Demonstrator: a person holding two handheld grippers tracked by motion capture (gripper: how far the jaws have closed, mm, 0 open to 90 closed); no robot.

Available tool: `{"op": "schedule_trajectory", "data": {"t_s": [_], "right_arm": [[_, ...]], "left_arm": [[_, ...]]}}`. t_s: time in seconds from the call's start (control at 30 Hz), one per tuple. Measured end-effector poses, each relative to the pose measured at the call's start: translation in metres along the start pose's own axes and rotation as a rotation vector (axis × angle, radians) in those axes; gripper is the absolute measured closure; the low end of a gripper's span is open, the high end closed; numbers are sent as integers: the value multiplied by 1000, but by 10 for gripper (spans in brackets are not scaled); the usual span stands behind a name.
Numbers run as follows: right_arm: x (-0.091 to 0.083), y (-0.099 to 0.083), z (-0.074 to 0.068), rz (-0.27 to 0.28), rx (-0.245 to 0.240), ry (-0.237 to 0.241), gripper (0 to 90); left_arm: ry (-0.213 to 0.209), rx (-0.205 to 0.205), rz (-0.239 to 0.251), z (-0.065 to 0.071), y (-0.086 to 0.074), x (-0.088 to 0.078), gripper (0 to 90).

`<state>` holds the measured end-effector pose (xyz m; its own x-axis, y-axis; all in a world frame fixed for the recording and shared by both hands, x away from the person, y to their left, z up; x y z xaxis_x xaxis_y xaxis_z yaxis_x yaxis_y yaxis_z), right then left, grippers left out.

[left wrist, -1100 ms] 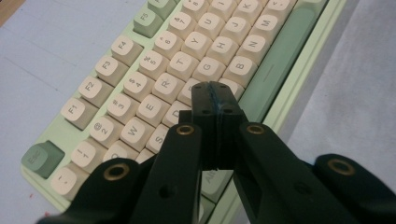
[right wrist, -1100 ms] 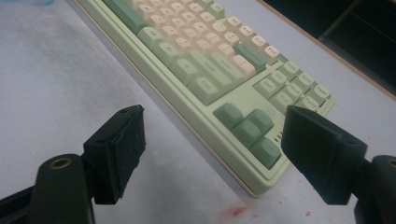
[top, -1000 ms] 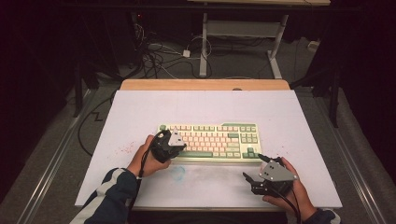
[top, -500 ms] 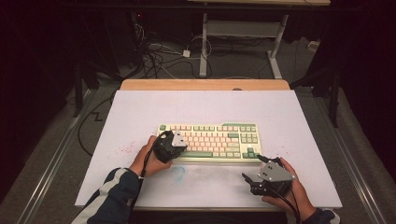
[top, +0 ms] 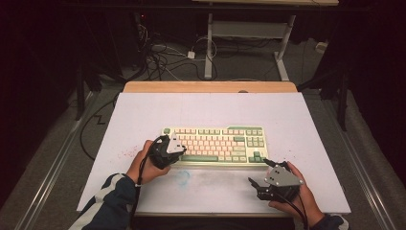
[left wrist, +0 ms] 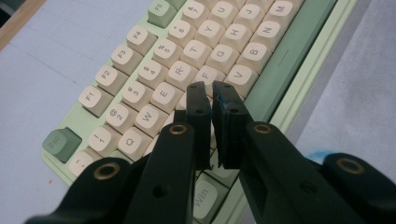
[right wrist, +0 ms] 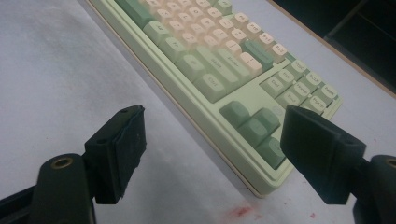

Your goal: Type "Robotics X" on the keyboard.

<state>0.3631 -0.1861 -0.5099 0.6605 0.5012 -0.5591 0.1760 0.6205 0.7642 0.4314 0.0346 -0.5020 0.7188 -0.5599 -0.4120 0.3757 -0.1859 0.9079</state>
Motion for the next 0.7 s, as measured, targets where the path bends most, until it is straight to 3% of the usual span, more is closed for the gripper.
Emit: {"op": "schedule_trajectory", "data": {"t_s": [0.4, 0.7], "right_arm": [[1, -1, 0, -4, 2, -1, 232], [4, -2, -1, -13, -2, 4, 232]], "left_arm": [[37, -24, 4, -18, 2, -3, 844], [62, -43, -10, -28, 3, 11, 844]]}}
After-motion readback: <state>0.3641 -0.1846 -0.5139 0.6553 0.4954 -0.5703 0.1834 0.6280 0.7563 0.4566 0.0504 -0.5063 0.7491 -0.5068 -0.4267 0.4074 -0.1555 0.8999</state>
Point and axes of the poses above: each handheld gripper's, and its own axes: x roughly forward along the jaws, y roughly out of its top, z roughly to its right, the point moved 10 cm from there along x, roughly forward along the jaws, and after that the axes turned 5 degrees about y, right-handed, at the moved point
